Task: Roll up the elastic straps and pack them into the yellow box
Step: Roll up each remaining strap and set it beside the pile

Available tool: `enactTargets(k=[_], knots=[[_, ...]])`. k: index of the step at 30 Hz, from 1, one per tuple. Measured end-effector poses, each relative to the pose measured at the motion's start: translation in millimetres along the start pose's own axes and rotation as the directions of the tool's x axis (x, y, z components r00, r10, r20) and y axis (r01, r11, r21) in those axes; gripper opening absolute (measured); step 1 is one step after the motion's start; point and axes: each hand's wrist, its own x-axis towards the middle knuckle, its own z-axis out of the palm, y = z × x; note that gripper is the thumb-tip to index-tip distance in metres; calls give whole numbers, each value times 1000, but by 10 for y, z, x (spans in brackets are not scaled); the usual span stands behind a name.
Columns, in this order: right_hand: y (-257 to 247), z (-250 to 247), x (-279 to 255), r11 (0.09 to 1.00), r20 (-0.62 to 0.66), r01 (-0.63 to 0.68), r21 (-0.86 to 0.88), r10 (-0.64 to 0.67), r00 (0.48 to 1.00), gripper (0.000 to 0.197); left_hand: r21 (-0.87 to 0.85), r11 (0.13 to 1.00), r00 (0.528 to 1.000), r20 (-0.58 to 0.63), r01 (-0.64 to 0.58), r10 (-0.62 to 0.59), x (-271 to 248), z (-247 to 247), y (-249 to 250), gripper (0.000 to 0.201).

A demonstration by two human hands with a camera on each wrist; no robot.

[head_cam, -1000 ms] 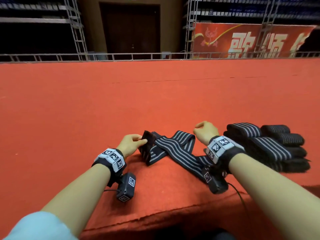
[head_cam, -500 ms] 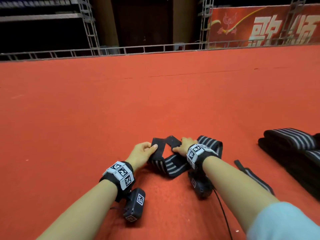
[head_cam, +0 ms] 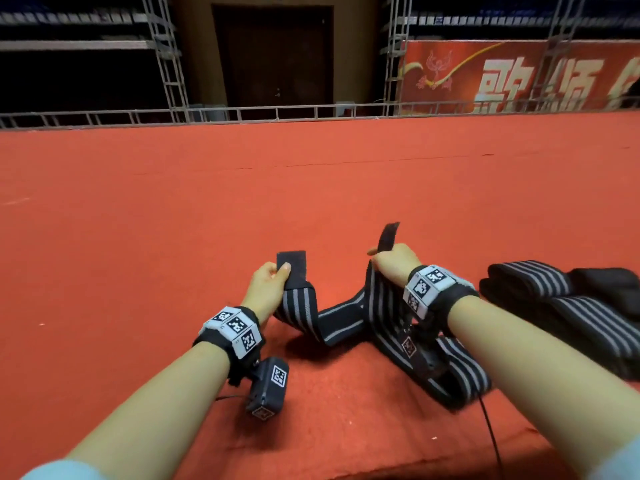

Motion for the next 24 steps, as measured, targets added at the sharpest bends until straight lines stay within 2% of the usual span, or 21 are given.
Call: enactTargets(k=[3,6,7,9,11,12,14,17,19,22,24], knots=[[-68,-308,-271,946,98,-102,307,75,992,36,-19,999,992,-122,-38,35,-16,27,302,24],[-130,-604,-618,874,124,-136,466,88,988,23,-20,996,974,-210,-90,84,-55,82,602,22],[-156,-726,-764,852,141,-123,509,59,988,16,-34,994,970,-222,-106,96,-106,114,714,23],[-223,-938,-1032,797,236,-92,597,-65,969,15,-85,990,966,-242,-115,91,-202,159,886,23],[-289,-1142,-1242,797,304,-15,604,-213,928,8,-127,986,962,-261,-113,77,-285,195,1032,21],[-317,-1238,-1355,804,310,51,593,-286,907,13,-142,983,960,-268,-117,75,-333,198,1099,21],[-412,-1370,-1553,807,276,174,564,-383,882,23,-169,976,955,-284,-140,88,-426,188,1231,21],[-667,-1485,-1868,780,130,329,532,-459,879,12,-198,958,943,-300,-209,144,-601,154,1465,20],[-852,-1519,-2023,744,23,405,531,-490,871,13,-267,930,940,-295,-253,171,-688,146,1593,25],[-986,-1403,-2078,751,-69,493,439,-519,852,13,-360,896,958,-209,-262,196,-722,144,1672,19],[-932,-1200,-2018,738,-99,499,455,-515,851,19,-402,877,965,-128,-263,230,-835,160,1720,15]])
